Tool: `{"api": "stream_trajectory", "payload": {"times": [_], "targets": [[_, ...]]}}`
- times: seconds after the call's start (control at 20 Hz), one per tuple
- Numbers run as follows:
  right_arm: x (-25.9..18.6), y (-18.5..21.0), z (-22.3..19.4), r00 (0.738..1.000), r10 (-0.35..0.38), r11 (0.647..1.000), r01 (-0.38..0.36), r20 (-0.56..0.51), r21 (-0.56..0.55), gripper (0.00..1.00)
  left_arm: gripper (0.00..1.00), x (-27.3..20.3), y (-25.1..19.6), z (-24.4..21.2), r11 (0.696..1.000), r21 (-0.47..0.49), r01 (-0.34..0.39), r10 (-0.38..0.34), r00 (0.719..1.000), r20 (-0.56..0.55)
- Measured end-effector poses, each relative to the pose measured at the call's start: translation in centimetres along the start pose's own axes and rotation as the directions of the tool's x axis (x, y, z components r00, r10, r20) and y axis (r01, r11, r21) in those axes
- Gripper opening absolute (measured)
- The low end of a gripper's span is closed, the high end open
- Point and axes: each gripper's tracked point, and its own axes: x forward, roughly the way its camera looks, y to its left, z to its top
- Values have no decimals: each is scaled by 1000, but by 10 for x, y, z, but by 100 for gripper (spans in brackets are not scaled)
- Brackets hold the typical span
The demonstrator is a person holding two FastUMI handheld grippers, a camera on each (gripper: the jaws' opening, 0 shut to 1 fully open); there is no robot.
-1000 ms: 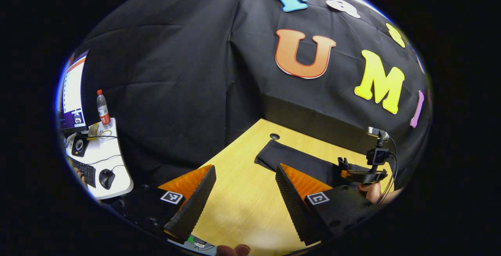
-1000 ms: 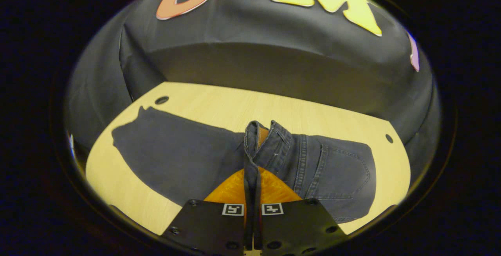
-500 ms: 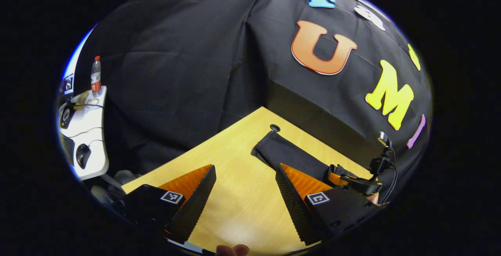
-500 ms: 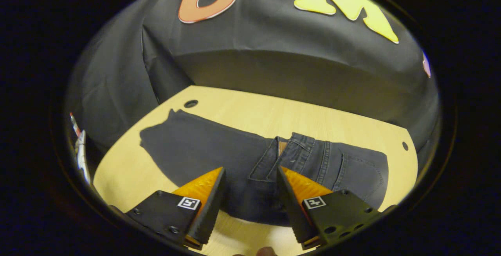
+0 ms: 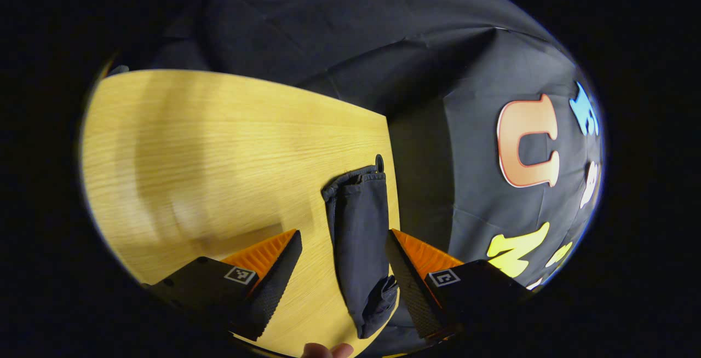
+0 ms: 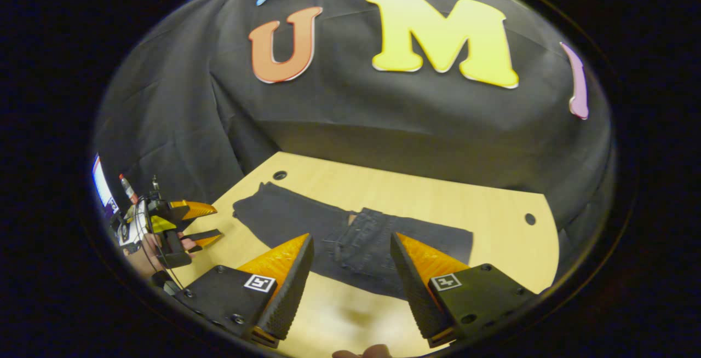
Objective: Grasp the waist and the cuffs of the jeans and fold them to make the two legs overlap; first hold the waist and fold one-third of the jeans toward the cuffs, then hold the cuffs and fold the remaining one-third in the same direction to finish folding.
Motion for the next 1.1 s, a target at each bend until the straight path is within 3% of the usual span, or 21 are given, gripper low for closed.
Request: {"api": "stream_trajectory", "payload": {"times": [0.3, 0.45, 0.6, 0.65, 0.7, 0.8, 0.85, 1.0, 1.1], "targets": [[-27, -68, -17, 991, -124, 981, 129, -38, 148, 87, 98, 51, -14, 4, 999, -47, -3, 4, 1000, 20], [-34, -83, -18, 988, -155, 976, 157, -28, 149, 84, 98, 68, -22, 7, 999, -42, 4, -3, 999, 33], [-46, -90, -22, 986, -161, 974, 164, -34, 155, 88, 97, 87, -33, 13, 995, -78, 59, -54, 996, 65], [-48, -93, -24, 986, -165, 974, 168, -38, 153, 84, 96, 97, -26, 10, 997, -67, 32, -28, 998, 61], [-51, -95, -27, 985, -169, 973, 172, -38, 153, 88, 75, 100, -19, 5, 998, -60, 26, -23, 998, 53], [-61, -103, -31, 983, -182, 971, 186, -38, 153, 84, 32, 110, -22, 4, 997, -68, 39, -36, 998, 52], [-66, -108, -34, 981, -191, 968, 195, -39, 159, 84, 36, 113, -20, 3, 998, -53, 24, -21, 998, 51], [-86, -120, -38, 976, -216, 956, 218, -35, 195, 87, 18, 107, -21, 3, 1000, -2, -2, 2, 999, 50], [-100, -129, -34, 970, -242, 947, 238, -8, 214, 87, 14, 96, -34, 4, 1000, 14, 5, -6, 998, 56]]}}
